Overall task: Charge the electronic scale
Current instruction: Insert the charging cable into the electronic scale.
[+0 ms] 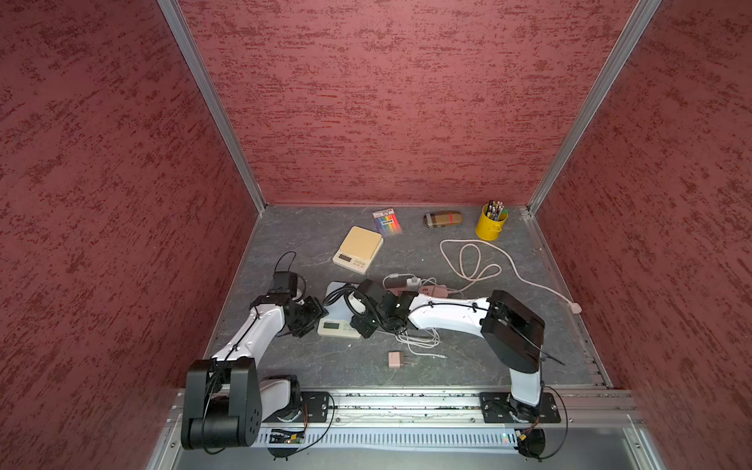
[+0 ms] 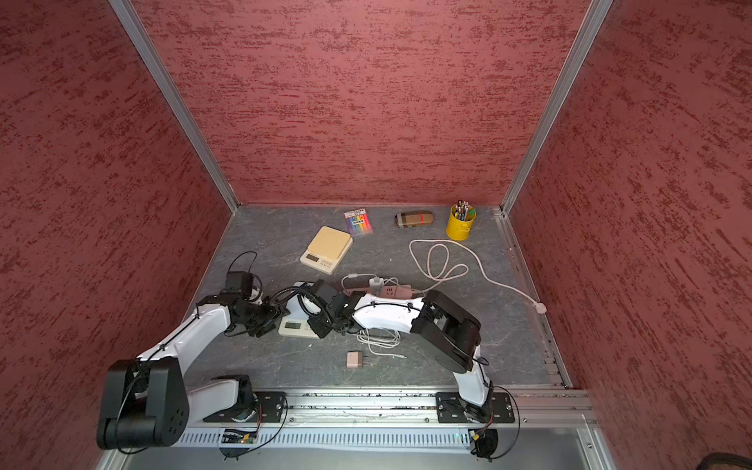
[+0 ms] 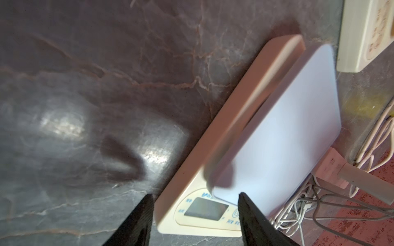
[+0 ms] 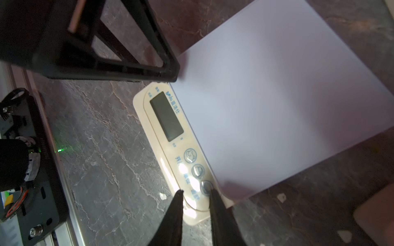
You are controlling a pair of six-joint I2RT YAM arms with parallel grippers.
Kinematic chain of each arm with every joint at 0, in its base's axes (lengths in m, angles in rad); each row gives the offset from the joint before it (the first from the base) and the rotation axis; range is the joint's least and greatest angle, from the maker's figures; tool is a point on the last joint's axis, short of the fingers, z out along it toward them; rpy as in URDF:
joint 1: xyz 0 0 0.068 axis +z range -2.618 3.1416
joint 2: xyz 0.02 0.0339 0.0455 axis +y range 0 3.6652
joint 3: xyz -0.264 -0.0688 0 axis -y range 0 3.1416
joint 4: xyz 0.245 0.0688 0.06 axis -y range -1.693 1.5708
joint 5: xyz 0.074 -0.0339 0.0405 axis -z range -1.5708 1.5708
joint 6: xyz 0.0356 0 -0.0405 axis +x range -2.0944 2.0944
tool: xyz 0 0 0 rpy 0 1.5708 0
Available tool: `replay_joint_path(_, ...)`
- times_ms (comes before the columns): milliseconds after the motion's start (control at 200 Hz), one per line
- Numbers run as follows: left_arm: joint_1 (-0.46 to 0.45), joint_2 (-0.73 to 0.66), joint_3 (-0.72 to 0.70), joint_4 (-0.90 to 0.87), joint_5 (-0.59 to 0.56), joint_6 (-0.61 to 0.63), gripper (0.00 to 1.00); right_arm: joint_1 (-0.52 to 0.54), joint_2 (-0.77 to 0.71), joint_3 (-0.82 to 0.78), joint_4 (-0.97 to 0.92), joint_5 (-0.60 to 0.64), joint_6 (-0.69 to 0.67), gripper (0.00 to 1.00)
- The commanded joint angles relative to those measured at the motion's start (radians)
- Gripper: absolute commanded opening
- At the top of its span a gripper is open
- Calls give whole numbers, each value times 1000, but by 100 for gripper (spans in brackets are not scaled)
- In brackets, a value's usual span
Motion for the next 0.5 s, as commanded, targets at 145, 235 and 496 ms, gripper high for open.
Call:
replay_joint_path(145,35,-33,121,-58,8,110,66,-29,-211,-58,-23,141,25,39)
replay_joint_path(235,-13,-68,160,-66,-15,155,66,-51,-298,-91,-4,178,53,42)
replay_joint_path(496,-524,-130,225,1,-141,373,65,-122,-580,-197,61,381,99,55)
